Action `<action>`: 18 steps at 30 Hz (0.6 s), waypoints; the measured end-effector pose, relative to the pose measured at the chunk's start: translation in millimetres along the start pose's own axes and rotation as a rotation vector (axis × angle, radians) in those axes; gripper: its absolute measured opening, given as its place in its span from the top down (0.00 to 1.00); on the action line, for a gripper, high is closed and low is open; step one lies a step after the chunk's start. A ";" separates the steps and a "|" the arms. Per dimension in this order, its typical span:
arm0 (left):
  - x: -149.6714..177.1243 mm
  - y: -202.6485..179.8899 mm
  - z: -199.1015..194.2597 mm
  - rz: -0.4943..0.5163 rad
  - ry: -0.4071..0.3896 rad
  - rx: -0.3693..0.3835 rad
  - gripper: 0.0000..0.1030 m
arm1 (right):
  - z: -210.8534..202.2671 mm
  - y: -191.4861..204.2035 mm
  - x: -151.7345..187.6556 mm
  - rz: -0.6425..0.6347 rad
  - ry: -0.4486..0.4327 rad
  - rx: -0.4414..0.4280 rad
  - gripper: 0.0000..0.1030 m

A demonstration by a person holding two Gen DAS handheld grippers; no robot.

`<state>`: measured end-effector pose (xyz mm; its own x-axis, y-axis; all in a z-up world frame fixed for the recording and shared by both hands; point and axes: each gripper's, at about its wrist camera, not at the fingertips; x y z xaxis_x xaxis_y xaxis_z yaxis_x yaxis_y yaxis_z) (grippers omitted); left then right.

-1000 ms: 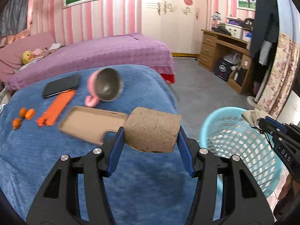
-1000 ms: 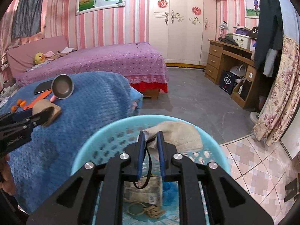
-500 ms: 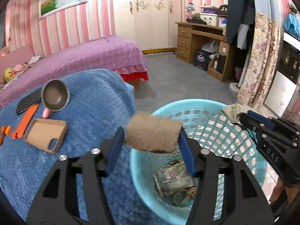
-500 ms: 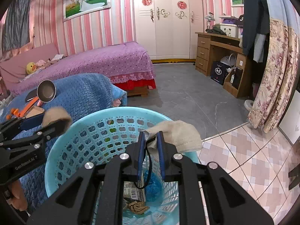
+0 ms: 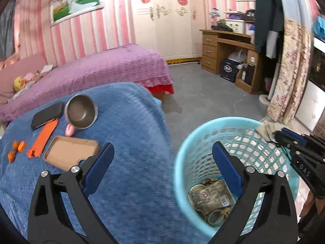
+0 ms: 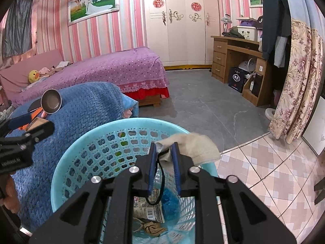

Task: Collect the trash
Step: 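Open the left tool to drop the tube while the right tool releases the cloth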

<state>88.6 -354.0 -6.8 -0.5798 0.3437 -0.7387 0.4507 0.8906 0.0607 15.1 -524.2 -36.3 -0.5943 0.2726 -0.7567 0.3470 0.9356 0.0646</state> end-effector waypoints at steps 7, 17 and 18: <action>4.3 47.5 -8.5 -0.050 -0.002 -0.060 0.08 | -4.9 13.2 -2.9 0.017 -0.020 0.041 0.45; 15.3 119.2 -29.9 -0.102 -0.017 -0.150 0.06 | -8.3 45.3 -8.4 0.032 -0.045 0.050 0.11; 16.5 125.7 -32.1 -0.108 -0.018 -0.156 0.06 | -8.3 49.6 -9.1 0.028 -0.044 0.052 0.10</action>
<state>113.8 -226.8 10.2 -0.6060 0.2395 -0.7585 0.2749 0.9579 0.0828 31.7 -478.5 -20.8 -0.5518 0.2870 -0.7831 0.4006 0.9147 0.0529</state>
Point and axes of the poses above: each gripper's, at about its wrist camera, not at the fingertips, and z roughly the way its jaws point, y to its left, x to its underside, and after that the axes turned 7 degrees about y, right-handed
